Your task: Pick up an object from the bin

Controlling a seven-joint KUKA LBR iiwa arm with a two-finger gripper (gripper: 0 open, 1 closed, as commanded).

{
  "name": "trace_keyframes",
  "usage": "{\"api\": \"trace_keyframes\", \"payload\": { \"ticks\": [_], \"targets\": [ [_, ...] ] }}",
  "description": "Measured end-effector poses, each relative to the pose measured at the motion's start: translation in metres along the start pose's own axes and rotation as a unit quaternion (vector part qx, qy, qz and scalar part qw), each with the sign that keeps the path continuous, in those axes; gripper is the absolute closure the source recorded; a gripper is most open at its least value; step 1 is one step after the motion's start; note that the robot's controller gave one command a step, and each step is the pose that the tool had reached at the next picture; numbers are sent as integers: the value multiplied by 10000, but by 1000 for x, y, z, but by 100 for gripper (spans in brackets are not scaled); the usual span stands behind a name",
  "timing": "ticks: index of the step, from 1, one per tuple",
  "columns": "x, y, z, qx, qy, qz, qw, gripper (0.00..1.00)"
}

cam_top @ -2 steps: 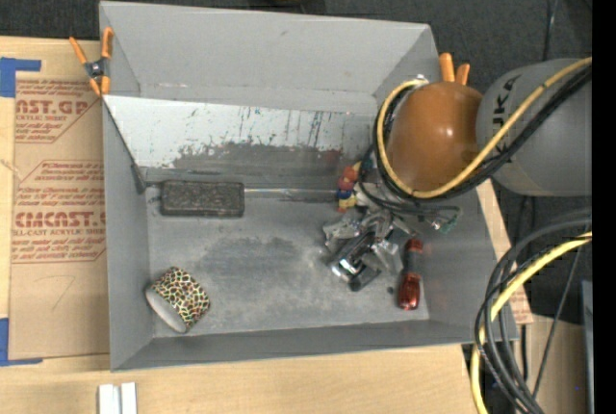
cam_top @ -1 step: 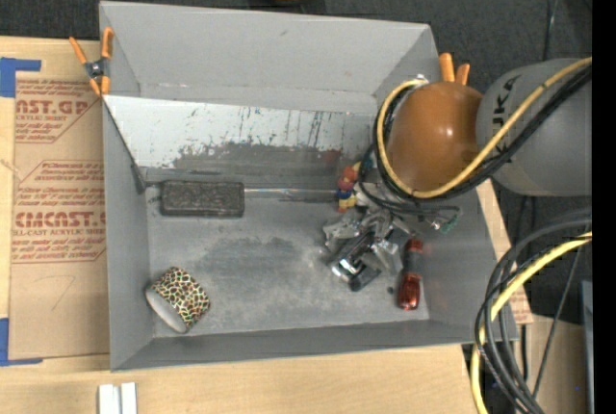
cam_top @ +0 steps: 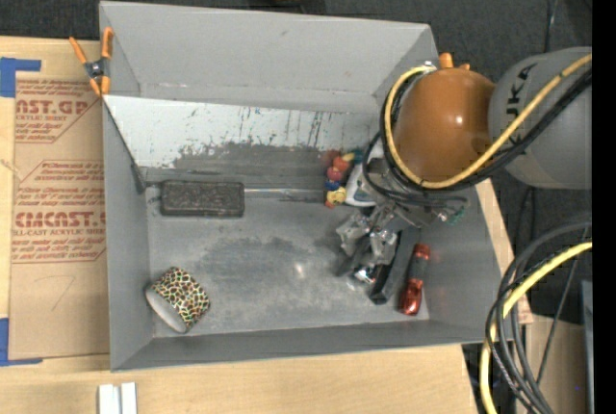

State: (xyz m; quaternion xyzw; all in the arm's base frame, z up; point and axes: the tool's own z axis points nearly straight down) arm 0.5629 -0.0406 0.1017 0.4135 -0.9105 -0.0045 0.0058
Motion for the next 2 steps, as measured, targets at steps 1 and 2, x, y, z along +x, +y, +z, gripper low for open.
{"api": "trace_keyframes", "payload": {
  "ticks": [1, 2],
  "targets": [
    [0, 0, -20, 4, -10, 13, 10000, 100],
    [1, 1, -34, 4, -4, 14, 10000, 100]
  ]
}}
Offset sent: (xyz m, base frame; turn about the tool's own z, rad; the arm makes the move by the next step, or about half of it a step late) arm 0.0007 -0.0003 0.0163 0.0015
